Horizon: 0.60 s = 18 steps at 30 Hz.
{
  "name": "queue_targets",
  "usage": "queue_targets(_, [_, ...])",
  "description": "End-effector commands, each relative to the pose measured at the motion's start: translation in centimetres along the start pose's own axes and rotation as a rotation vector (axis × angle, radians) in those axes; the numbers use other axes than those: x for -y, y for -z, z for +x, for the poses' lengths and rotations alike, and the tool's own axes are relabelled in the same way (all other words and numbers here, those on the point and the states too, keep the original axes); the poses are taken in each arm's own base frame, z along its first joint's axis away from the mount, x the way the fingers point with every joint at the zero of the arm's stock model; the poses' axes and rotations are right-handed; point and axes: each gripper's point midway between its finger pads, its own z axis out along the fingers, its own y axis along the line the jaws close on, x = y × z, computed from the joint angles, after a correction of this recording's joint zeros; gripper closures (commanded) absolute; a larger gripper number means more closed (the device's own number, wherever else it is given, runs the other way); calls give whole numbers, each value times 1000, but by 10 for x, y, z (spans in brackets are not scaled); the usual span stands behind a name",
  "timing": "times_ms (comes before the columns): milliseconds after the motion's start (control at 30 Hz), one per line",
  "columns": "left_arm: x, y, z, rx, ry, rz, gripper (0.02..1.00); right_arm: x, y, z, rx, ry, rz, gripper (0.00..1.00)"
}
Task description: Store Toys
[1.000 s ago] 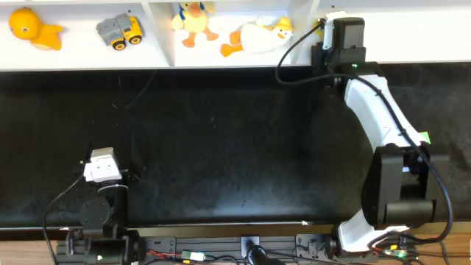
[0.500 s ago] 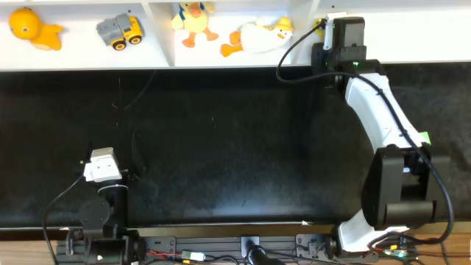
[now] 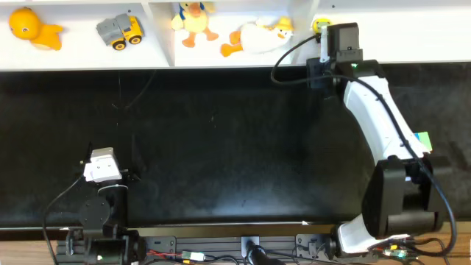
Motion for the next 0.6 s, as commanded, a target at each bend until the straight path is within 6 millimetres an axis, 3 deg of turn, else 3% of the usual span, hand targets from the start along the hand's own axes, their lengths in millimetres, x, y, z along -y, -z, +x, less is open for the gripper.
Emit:
queue_targets(33, [0, 0, -1, 11, -18, -3, 20, -1, 32, -6, 63, 10, 13, 297])
queue_targets(267, [0, 0, 0, 10, -18, -3, 20, 1, 52, 29, 47, -61, 11, 224])
queue_targets(600, [0, 0, -1, 11, -18, -3, 20, 6, 78, 94, -15, -126, 19, 163])
